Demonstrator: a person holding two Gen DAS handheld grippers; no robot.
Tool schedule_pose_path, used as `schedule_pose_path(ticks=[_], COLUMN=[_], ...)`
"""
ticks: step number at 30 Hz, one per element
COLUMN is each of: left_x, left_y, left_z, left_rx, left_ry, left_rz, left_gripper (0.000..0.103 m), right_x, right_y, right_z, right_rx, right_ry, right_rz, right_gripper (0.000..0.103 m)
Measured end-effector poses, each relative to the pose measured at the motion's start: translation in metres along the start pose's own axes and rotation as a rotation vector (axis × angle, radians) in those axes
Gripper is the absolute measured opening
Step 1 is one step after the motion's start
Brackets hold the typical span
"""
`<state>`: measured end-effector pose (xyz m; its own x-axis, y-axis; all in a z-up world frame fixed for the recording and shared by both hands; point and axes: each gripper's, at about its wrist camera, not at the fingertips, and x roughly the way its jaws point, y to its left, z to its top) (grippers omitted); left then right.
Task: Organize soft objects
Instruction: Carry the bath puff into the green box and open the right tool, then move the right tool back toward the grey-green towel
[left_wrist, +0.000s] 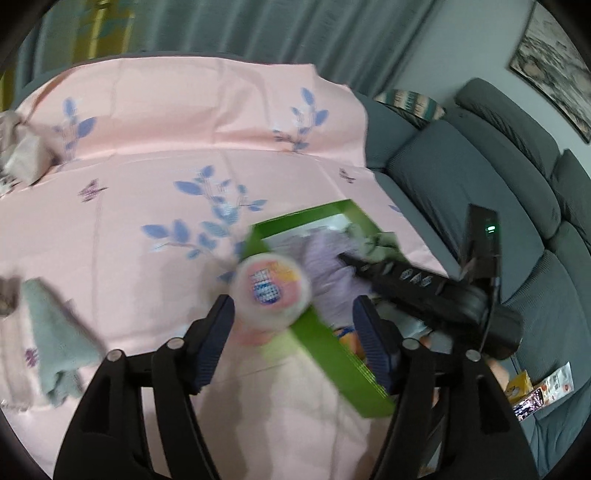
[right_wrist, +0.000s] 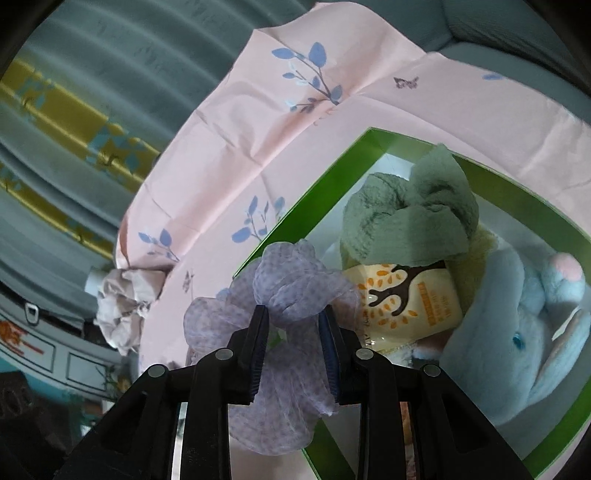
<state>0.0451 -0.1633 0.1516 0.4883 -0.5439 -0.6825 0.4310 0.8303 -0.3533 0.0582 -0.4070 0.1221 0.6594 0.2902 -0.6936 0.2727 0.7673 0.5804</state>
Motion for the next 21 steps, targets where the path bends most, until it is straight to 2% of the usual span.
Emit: schedule_pose_path(ticks=[1, 2, 3, 6, 8, 11, 17, 21], left_x=[-0.006, -0.013, -0.021, -0.037, -0.049, -0.067, -0.088, -0.092], left_y=[0.007, 0.014, 0.024, 0.05, 0.069, 0.102, 0.152, 0.179], left_z=[-0.003, -0.006, -0.011, -0.021, -0.029, -0.048, -0.095, -0.119], left_rx=[-0.012, -0.024, -0.04, -0.075, -0.113, -0.177, -0.274, -0.359], left_ry=[-0.007, -0.015, -0.026, -0.03, -0.039, -0.047, -0.03, -0.006], left_rz=[0.008, 0.019, 0.04, 0.097, 0.128, 0.178, 0.28, 0.287], left_gripper=[0.077, 0.078, 0.078, 0.079, 0.081, 0.084, 0.085, 0.087], right_x=[-0.003, -0.008, -0.012, -0.027, -0.037, -0.052, -0.071, -0.07], right_y=[0.003, 0.008, 0.013, 0.025, 0.033, 0.045, 0.082, 0.112], right_z=[-0.001, -0.002, -0.003, -0.007, -0.012, -0.023, -0.053, -0.078], right_rx=[-0.014, -0.035, -0.054, -0.104, -0.138, -0.174, -0.265, -0.313], right_ry=[-0.02, -0.053, -0.082, -0.143, -0.169, -0.209, -0.232, -0.19], right_rz=[-0.011, -0.021, -0.024, -0.02, -0.03, -0.055, -0.066, -0.022], right_gripper=[0.046, 0.059, 0.063, 0.066, 0.075, 0.078, 0.083, 0.086])
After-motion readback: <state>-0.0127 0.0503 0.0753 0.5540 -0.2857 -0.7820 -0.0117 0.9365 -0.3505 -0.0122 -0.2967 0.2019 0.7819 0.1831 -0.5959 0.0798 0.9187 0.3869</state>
